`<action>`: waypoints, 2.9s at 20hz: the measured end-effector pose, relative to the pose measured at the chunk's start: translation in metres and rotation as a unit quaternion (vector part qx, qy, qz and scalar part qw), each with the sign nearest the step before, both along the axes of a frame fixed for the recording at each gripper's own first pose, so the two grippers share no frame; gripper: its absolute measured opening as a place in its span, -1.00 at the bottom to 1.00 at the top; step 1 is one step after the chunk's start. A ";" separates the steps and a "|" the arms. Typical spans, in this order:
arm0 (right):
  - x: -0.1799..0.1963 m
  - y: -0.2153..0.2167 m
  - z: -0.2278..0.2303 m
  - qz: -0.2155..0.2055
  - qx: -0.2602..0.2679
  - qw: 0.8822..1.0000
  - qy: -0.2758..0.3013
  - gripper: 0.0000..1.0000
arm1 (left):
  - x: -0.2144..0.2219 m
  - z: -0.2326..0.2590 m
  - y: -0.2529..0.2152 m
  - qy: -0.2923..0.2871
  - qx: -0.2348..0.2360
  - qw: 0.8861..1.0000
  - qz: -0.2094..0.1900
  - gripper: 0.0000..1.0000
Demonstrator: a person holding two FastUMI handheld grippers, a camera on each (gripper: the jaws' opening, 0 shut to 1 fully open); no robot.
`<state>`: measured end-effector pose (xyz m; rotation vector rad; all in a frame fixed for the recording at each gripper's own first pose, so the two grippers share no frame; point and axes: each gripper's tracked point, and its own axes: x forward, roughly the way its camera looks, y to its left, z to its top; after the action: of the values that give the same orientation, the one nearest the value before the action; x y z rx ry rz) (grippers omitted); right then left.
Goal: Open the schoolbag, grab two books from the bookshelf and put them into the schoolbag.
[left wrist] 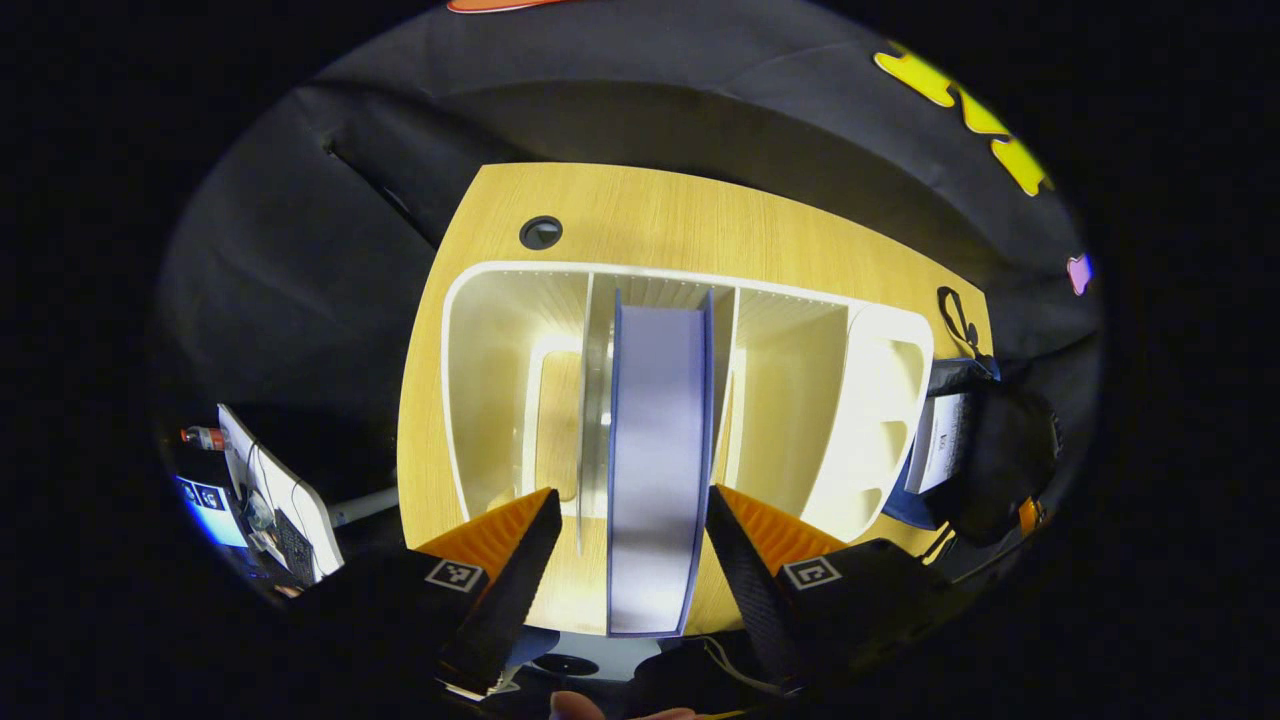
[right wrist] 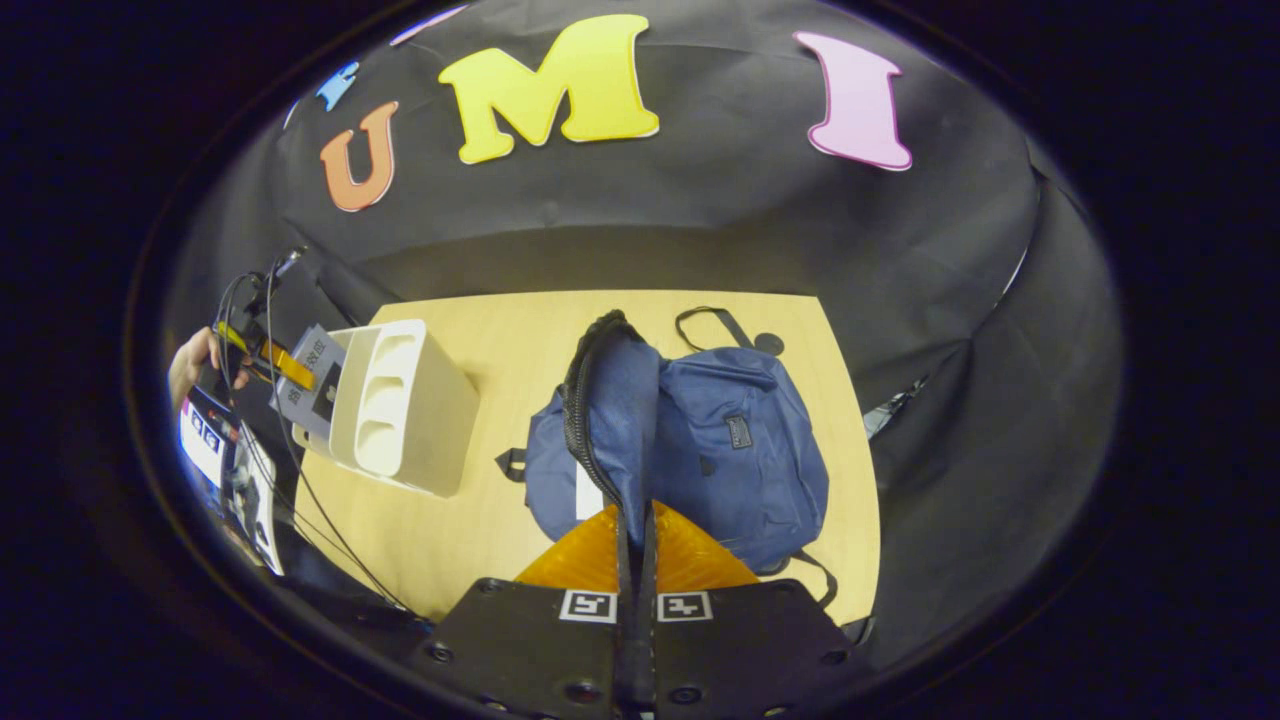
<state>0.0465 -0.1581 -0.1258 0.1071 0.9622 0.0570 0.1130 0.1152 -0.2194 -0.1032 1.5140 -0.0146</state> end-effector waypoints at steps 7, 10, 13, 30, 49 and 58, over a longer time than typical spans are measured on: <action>-0.001 -0.003 -0.001 -0.003 0.001 1.000 -0.001 -0.99 | -0.003 -0.003 0.002 0.016 0.012 1.000 0.001 0.32; -0.002 -0.001 -0.001 -0.004 0.008 1.000 0.000 -0.99 | -0.006 0.000 0.000 0.022 0.009 1.000 0.000 -0.05; -0.003 -0.003 0.000 -0.005 0.007 1.000 -0.001 -1.00 | -0.011 0.009 0.001 0.021 0.015 1.000 -0.003 -0.14; -0.002 0.005 -0.003 0.016 0.015 1.000 -0.003 -0.94 | -0.049 0.194 -0.024 -0.119 -0.066 0.991 -0.015 -0.20; -0.004 -0.020 0.003 -0.017 0.018 1.000 -0.009 -0.94 | -0.055 0.143 -0.271 -0.093 -0.336 0.937 -0.008 -0.22; 0.000 -0.032 0.009 -0.026 0.021 0.999 -0.011 -0.99 | -0.070 0.060 -0.361 -0.025 -0.386 0.922 0.019 -0.12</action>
<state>0.0463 -0.1900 -0.1172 0.1694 0.9361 0.0304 0.0434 -0.2454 -0.1599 -0.7580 1.3781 -0.5830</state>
